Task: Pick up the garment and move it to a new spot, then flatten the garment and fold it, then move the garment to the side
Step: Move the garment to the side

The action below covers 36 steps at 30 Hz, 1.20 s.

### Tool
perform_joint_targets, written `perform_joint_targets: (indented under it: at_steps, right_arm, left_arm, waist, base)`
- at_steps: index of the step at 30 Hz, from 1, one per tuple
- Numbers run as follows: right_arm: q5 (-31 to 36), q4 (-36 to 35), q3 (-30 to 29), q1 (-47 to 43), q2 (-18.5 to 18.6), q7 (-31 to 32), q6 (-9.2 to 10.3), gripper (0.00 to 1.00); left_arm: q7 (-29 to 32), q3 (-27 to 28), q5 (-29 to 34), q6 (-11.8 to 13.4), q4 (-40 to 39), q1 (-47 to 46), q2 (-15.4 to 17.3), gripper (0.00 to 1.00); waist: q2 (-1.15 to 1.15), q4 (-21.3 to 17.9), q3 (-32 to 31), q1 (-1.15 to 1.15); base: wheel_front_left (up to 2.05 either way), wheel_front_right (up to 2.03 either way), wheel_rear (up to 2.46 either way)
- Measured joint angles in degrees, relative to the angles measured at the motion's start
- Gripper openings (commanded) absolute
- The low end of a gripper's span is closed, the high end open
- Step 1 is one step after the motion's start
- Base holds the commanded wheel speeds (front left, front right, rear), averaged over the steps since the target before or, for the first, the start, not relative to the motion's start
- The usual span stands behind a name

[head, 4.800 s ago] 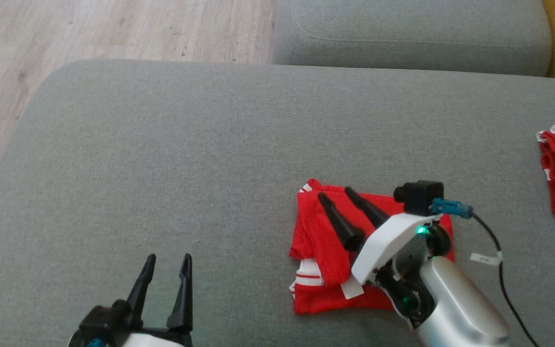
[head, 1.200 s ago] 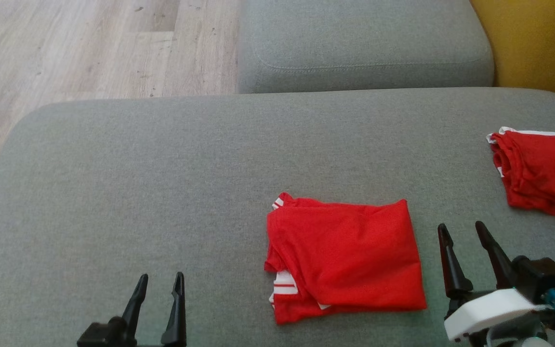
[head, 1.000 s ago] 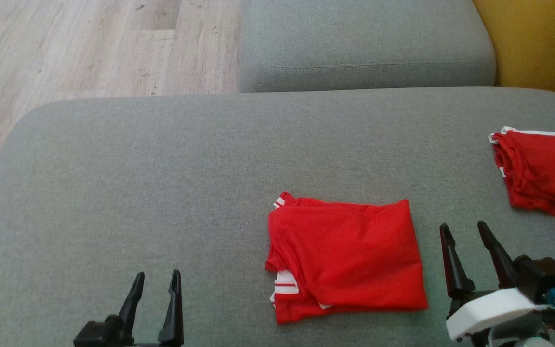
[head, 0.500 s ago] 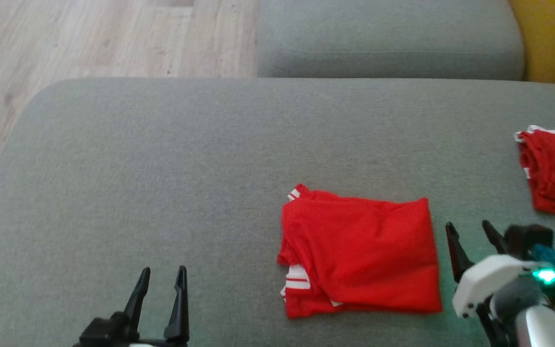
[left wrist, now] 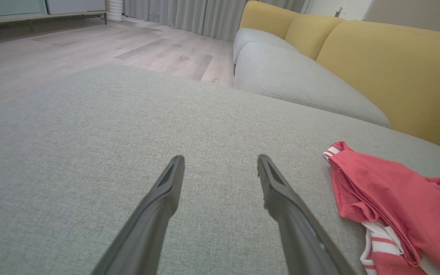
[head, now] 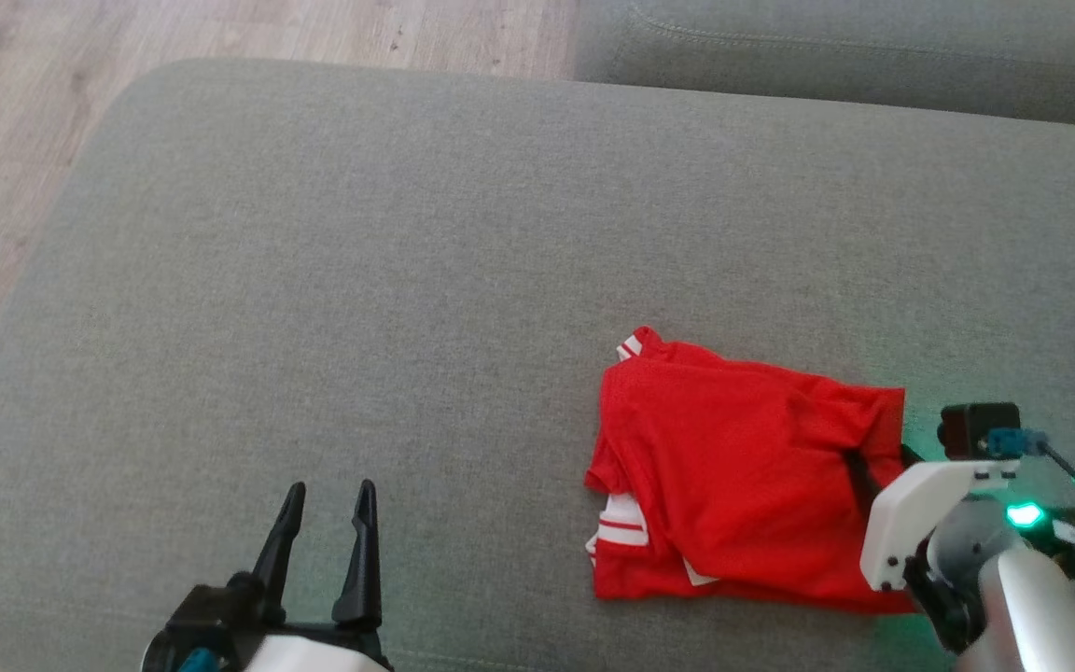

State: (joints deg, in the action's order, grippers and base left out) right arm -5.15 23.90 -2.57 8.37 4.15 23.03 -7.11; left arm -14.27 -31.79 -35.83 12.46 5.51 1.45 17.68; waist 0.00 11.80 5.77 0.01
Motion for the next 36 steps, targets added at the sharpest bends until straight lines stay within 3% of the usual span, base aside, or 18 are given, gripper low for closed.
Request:
perform_joint_targets:
  at_steps: [3, 11, 19, 26, 36]
  right_arm:
    - [-0.44, 0.42, 0.20, 0.97, 0.10, 0.01, 0.00, 0.00]
    - [-1.47, -0.60, -1.22, 3.22, 0.40, -0.85, 0.00, 0.00]
    - [-1.72, -10.43, -3.99, 8.25, 5.98, 1.85, 0.00, 0.00]
    - [-3.61, -19.46, -1.03, 10.34, 10.59, 8.28, 0.00, 0.00]
    - [-4.44, -20.40, 3.34, 16.80, 12.63, 10.53, 0.00, 0.00]
  left_arm:
    - [0.00, 0.31, 0.35, -0.35, 0.05, 0.00, -0.29, 1.00]
    - [-0.01, 0.78, 1.19, -0.71, -0.01, 0.03, -0.65, 1.00]
    - [-0.01, 1.00, 2.24, -1.38, -0.24, 0.02, -1.52, 1.00]
    - [-0.01, 0.99, 3.00, -2.45, 0.21, -0.43, -2.33, 1.00]
    - [-0.02, 2.14, 3.79, -3.42, 1.32, -3.72, -3.04, 1.00]
  waist:
    - [0.00, 0.08, 0.24, 0.00]
    - [0.00, -3.23, -0.07, -0.01]
    - [0.00, -9.67, 0.05, 0.00]
    - [0.00, -16.24, 1.04, -0.01]
    - [0.00, -21.94, 4.10, 0.00]
  base:
    - [0.00, 0.00, 0.00]
    - [0.00, 0.00, 0.00]
    - [0.00, 0.00, 0.00]
    - [0.00, 0.00, 0.00]
    - [0.00, 0.00, 0.00]
